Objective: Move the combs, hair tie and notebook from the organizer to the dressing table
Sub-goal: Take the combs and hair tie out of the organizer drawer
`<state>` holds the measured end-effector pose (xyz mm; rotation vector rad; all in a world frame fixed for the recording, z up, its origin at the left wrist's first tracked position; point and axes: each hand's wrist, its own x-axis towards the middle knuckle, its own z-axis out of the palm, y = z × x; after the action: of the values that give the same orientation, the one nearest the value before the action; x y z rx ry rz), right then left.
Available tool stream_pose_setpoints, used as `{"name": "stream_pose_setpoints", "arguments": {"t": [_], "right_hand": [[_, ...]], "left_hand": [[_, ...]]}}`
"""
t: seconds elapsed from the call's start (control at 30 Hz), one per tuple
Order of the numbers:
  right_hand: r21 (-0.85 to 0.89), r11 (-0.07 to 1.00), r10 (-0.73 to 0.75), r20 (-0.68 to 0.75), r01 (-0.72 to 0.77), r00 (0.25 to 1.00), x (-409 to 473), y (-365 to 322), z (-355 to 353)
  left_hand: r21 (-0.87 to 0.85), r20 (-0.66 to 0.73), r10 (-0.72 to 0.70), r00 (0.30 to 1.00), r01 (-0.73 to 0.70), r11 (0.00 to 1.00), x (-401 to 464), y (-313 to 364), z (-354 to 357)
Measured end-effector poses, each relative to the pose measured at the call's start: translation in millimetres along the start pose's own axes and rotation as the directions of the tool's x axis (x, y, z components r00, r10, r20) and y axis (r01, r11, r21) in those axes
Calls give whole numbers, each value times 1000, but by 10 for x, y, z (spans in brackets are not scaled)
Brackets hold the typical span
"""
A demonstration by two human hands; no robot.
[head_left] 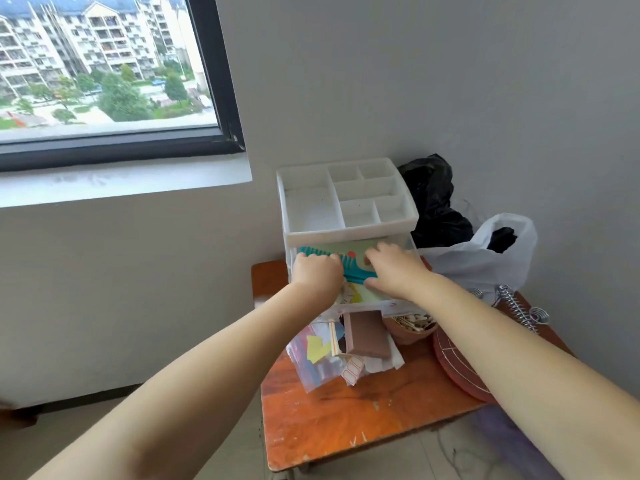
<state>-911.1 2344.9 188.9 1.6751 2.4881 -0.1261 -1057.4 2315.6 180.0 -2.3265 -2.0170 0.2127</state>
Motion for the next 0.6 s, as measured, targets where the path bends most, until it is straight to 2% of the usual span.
{"name": "stream_pose_setpoints", "arguments": {"t": [0.13,0.3,0.43,0.5,0.6], "right_hand": [[-19,999,-26,-13,25,1000,70,13,105],[-74,996,-52,-30,49,998,119,-7,143],[-114,992,-60,9,60,998,106,-15,141],[-61,996,-56,28,57,998,94,-5,118],[92,995,-43,43,39,998,83,35,19]], "left_hand": [[-109,72,-33,997,40,993,-19,31,58],[-82,93,7,996,0,997,-12,52,29],[-146,104,33,994,-18,989,-52,20,37],[-260,116,15,993,16,965,-76,-11,13],[-543,144,-27,989,102,834,-88,-89,-71]]}}
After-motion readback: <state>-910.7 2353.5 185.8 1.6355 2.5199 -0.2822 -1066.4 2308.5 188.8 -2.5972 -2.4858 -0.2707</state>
